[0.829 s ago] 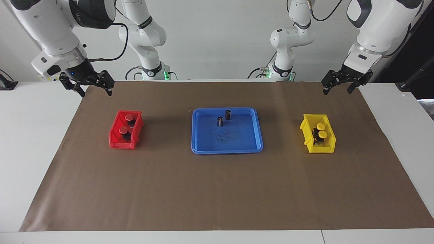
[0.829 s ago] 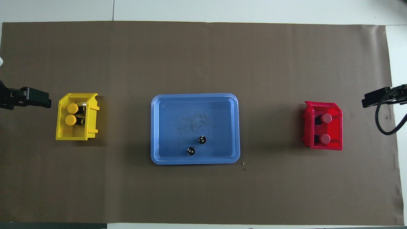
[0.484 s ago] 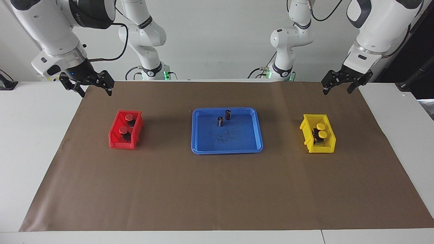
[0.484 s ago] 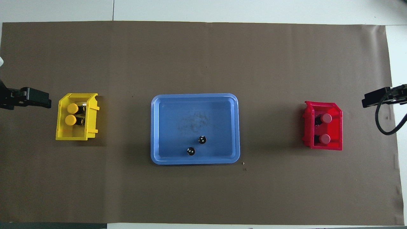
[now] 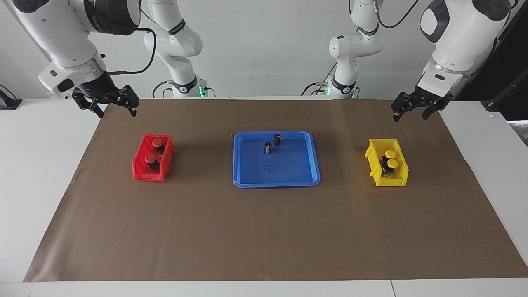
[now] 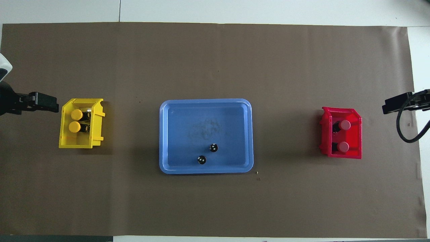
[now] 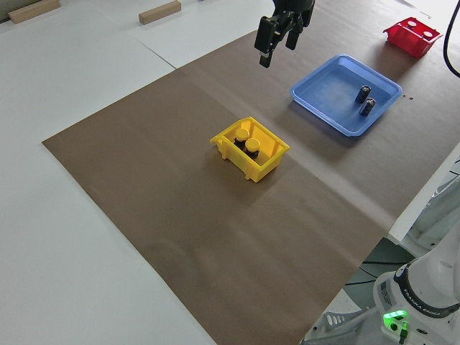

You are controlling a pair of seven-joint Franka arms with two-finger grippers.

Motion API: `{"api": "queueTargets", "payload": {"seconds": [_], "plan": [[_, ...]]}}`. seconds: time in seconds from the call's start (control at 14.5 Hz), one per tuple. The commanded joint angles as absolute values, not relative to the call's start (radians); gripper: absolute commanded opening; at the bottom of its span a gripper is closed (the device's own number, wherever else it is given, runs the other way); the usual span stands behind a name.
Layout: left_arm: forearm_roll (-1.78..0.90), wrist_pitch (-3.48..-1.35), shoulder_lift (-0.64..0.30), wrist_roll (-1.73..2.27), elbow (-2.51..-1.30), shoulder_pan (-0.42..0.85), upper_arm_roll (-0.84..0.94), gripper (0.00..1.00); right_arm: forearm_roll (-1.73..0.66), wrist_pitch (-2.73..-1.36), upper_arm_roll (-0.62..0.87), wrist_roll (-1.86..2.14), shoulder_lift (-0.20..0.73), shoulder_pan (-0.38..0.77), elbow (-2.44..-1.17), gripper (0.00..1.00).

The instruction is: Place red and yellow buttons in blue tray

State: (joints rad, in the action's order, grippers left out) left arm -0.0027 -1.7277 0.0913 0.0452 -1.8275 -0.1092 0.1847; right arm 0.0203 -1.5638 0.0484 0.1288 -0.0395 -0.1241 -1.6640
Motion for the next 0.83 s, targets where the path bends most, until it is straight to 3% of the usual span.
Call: {"api": "queueTargets", "payload": {"seconds": [0.0,0.28,0.48,0.69,0.76], "plan": [[-0.023,-1.909,0.089,0.049,-1.984,-0.117,0.183,0.99,0.011,-1.56,0.055,0.121,-0.045,-0.132,-1.658,1.0],[-0.023,-2.04,0.005,0.041,-2.032,-0.127,0.183,0.99,0.009,-1.664,0.055,0.114,0.026,-0.138,-1.716,1.0],[-0.023,-2.072,-0.038,0.032,-2.036,-0.152,0.183,0.98,0.009,-1.855,0.057,0.081,0.043,-0.12,-1.871,1.0],[-0.023,-2.074,-0.037,0.028,-2.056,-0.152,0.183,0.75,-0.03,-2.02,0.055,0.08,0.029,-0.129,-2.037,0.99],[-0.023,-2.074,-0.037,0.026,-2.057,-0.152,0.183,0.72,-0.06,-2.032,0.055,0.08,0.029,-0.132,-2.066,0.96]]}}
